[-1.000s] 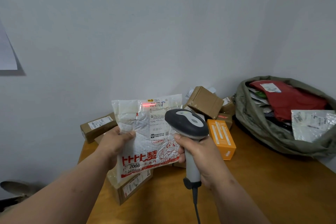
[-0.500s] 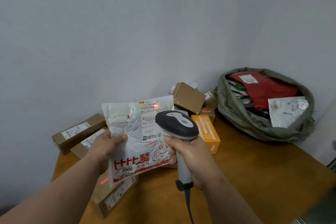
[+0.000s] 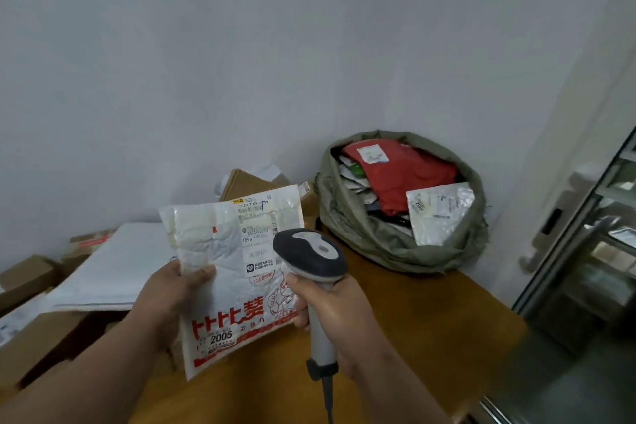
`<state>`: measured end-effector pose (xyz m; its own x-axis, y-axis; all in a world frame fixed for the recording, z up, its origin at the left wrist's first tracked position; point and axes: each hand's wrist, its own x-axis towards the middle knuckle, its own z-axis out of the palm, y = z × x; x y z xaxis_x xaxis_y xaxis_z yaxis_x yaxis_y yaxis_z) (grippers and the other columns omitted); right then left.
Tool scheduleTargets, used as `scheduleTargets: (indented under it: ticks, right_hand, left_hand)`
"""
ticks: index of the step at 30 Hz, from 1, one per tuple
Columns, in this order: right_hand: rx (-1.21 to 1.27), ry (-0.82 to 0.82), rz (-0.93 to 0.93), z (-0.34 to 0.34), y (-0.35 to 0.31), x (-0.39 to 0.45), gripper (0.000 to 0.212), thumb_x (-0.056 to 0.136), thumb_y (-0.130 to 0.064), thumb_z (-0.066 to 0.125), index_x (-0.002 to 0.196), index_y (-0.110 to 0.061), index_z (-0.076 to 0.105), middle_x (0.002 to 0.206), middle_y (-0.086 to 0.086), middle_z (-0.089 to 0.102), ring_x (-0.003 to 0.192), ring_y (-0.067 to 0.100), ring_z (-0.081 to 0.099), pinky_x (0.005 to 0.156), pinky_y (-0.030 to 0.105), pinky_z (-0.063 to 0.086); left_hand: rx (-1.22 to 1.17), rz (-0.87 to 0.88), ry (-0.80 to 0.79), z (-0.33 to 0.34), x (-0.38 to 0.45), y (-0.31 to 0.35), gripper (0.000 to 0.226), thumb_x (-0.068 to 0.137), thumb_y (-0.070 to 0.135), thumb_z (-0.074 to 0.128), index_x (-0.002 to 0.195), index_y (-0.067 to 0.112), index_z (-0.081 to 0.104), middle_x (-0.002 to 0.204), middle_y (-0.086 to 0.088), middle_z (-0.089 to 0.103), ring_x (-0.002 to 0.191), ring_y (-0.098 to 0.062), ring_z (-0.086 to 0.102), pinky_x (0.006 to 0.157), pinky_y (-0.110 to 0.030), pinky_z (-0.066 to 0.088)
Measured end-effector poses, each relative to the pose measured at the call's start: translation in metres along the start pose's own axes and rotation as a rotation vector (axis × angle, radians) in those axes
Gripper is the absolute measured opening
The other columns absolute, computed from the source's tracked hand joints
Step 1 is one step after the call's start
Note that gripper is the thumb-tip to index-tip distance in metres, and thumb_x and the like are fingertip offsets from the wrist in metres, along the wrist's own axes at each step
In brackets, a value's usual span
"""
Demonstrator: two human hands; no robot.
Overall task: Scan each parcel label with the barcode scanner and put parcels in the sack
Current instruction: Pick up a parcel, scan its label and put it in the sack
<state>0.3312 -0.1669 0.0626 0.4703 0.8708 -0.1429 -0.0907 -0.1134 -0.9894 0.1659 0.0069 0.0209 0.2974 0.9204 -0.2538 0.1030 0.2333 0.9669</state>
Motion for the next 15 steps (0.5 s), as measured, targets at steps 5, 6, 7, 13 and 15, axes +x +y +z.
scheduleTargets:
  ticks: [5, 6, 7, 13, 15]
  right_hand:
    - [-0.044, 0.075, 0.000, -0.091, -0.004, 0.027, 0.012, 0.090, -0.028, 0.072, 0.088, -0.016, 0.070, 0.062, -0.007, 0.067, 0.056, 0.008, 0.060, 0.057, 0.020, 0.049]
    - [-0.039, 0.107, 0.003, -0.105, -0.003, 0.034, 0.012, 0.089, -0.028, 0.072, 0.089, -0.016, 0.070, 0.061, -0.008, 0.067, 0.055, 0.008, 0.060, 0.058, 0.021, 0.049]
    - [-0.030, 0.144, 0.010, -0.118, -0.002, 0.041, 0.013, 0.088, -0.028, 0.073, 0.089, -0.015, 0.070, 0.060, -0.008, 0.067, 0.056, 0.009, 0.060, 0.058, 0.022, 0.049]
    - [0.117, 0.363, 0.038, -0.177, 0.004, 0.078, 0.015, 0.086, -0.023, 0.074, 0.091, -0.011, 0.067, 0.063, -0.003, 0.064, 0.056, 0.011, 0.059, 0.058, 0.025, 0.051]
    - [0.200, 0.454, 0.042, -0.196, 0.009, 0.088, 0.018, 0.086, -0.021, 0.074, 0.096, -0.008, 0.067, 0.069, 0.002, 0.064, 0.062, 0.015, 0.059, 0.062, 0.030, 0.051]
  left_hand:
    - [-0.024, 0.023, 0.037, 0.107, 0.022, 0.009, 0.026, 0.095, 0.011, 0.062, 0.121, 0.014, 0.060, 0.110, -0.011, 0.070, 0.090, -0.036, 0.068, 0.072, -0.049, 0.058]
    - [-0.018, 0.039, 0.039, 0.126, 0.026, 0.014, 0.027, 0.095, 0.011, 0.062, 0.122, 0.015, 0.060, 0.111, -0.009, 0.069, 0.091, -0.034, 0.067, 0.074, -0.049, 0.058]
    - [-0.010, 0.057, 0.036, 0.144, 0.031, 0.019, 0.029, 0.095, 0.010, 0.062, 0.124, 0.018, 0.060, 0.112, -0.008, 0.068, 0.093, -0.032, 0.067, 0.078, -0.051, 0.058]
    - [0.075, 0.191, -0.061, 0.232, 0.070, 0.053, 0.027, 0.094, 0.014, 0.063, 0.118, 0.027, 0.061, 0.113, -0.002, 0.069, 0.100, -0.031, 0.066, 0.088, -0.055, 0.054]
    - [0.076, 0.233, -0.100, 0.259, 0.078, 0.059, 0.026, 0.095, 0.014, 0.062, 0.119, 0.025, 0.061, 0.113, -0.001, 0.068, 0.099, -0.028, 0.065, 0.087, -0.049, 0.054]
